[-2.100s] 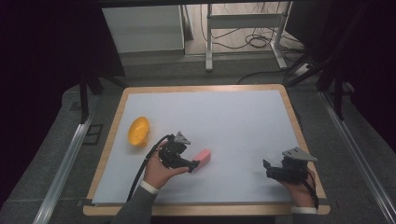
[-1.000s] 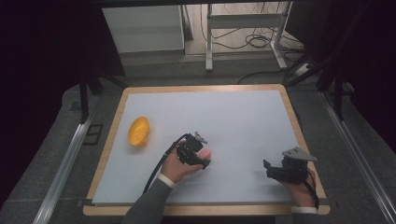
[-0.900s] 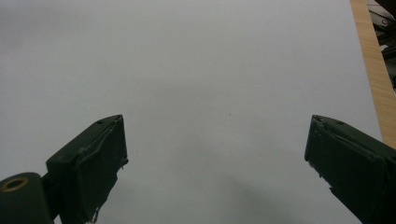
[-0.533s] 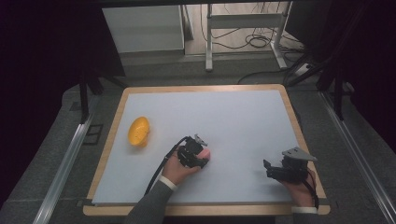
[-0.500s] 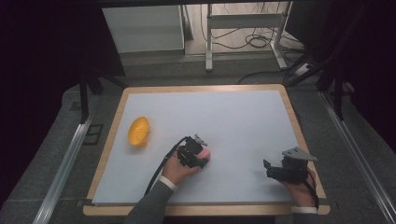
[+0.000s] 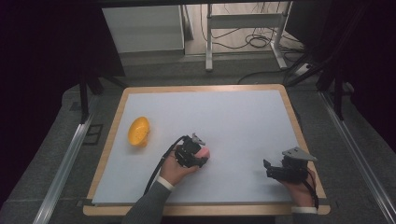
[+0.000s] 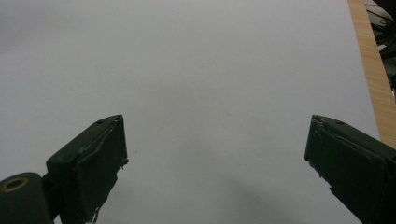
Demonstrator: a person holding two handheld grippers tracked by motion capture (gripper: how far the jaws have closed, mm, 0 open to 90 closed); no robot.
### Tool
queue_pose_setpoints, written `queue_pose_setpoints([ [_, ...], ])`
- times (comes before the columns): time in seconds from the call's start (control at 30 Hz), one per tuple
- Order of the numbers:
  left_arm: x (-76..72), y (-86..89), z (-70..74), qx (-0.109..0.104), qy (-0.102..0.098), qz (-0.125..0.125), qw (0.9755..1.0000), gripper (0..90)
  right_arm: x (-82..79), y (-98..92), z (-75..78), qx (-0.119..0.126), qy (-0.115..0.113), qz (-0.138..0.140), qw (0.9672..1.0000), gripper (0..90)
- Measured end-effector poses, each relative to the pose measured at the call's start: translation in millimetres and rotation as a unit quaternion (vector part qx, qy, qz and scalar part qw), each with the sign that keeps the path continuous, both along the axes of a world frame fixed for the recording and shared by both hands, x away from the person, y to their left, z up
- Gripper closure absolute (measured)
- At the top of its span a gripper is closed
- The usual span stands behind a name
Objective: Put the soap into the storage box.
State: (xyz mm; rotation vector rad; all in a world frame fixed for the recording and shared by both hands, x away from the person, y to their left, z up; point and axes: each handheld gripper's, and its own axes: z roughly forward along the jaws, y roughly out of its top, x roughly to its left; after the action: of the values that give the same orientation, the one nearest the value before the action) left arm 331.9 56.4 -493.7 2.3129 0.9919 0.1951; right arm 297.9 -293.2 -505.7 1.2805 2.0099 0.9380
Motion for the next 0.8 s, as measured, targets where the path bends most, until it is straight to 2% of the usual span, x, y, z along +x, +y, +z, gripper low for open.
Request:
queue_pose_setpoints([
  [0.07,-0.1,3.1,2.1,-0.002,-0.001,0.003,1.0,60.0,0.3,-0.1,-0.6,-0.002,0.0,0.001,1.0,5.3],
  [0.2,-0.8,7.6,6.7,0.006,-0.005,0.007,0.9999,59.9,0.7,0.6,-1.5,-0.002,0.003,0.001,1.0,5.3],
  [0.8,-0.1,32.1,17.8,-0.012,-0.019,0.025,0.9995,60.0,0.7,0.5,-1.8,-0.004,0.003,-0.002,1.0,5.3],
])
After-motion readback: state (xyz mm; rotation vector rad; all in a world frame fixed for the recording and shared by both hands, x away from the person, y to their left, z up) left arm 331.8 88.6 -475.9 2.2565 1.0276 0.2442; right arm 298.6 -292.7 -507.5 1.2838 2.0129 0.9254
